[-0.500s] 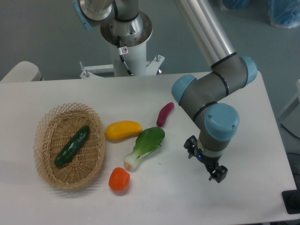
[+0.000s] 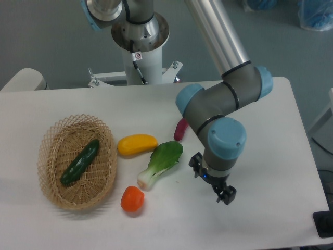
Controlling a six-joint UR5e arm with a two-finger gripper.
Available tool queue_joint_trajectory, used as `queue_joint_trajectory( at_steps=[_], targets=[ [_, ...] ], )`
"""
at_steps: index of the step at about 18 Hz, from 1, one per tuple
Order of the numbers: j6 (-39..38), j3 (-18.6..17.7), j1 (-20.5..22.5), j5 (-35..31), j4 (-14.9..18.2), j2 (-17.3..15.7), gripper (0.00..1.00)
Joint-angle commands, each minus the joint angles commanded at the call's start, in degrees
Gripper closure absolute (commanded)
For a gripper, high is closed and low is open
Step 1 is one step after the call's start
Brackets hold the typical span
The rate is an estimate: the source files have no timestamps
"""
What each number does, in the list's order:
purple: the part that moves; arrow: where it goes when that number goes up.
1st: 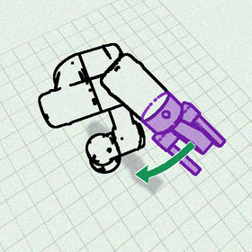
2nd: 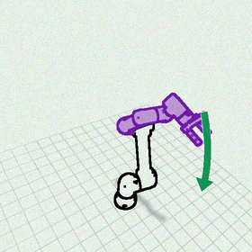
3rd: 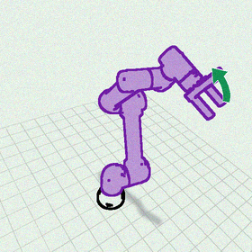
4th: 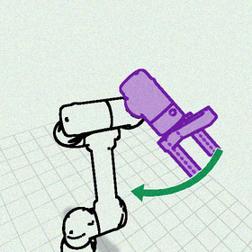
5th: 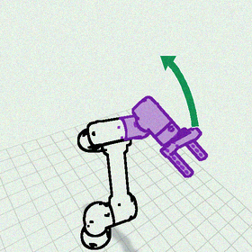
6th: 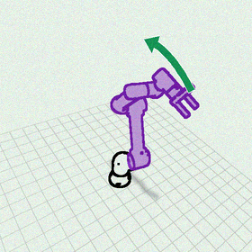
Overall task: Pick up the cucumber from the basket
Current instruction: 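Move the gripper over the wicker basket above the green cucumber, then lower the gripper onto the cucumber and close on it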
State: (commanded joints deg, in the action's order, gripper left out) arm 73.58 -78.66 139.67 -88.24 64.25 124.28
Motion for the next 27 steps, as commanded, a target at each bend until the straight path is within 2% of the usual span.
queue_joint_trajectory(
  at_steps=[4, 7, 11, 15, 19, 22, 27],
  targets=[
    [-6.75, -2.37, -4.48, 0.09, 2.55, -2.55, 0.00],
    [-12.57, -5.26, -7.73, 0.70, 2.46, -4.13, 0.00],
    [-15.20, -7.47, -11.51, 4.30, 2.55, -6.41, 0.00],
    [-23.91, -10.45, -16.00, 5.10, 2.46, -8.69, 0.00],
    [-26.36, -16.08, -20.04, 5.10, 1.41, -10.72, 0.00],
    [-31.99, -17.84, -22.50, 4.92, -1.92, -10.38, 0.00],
    [-36.30, -20.74, -24.09, 4.66, -3.77, -10.11, 0.00]
  ],
)
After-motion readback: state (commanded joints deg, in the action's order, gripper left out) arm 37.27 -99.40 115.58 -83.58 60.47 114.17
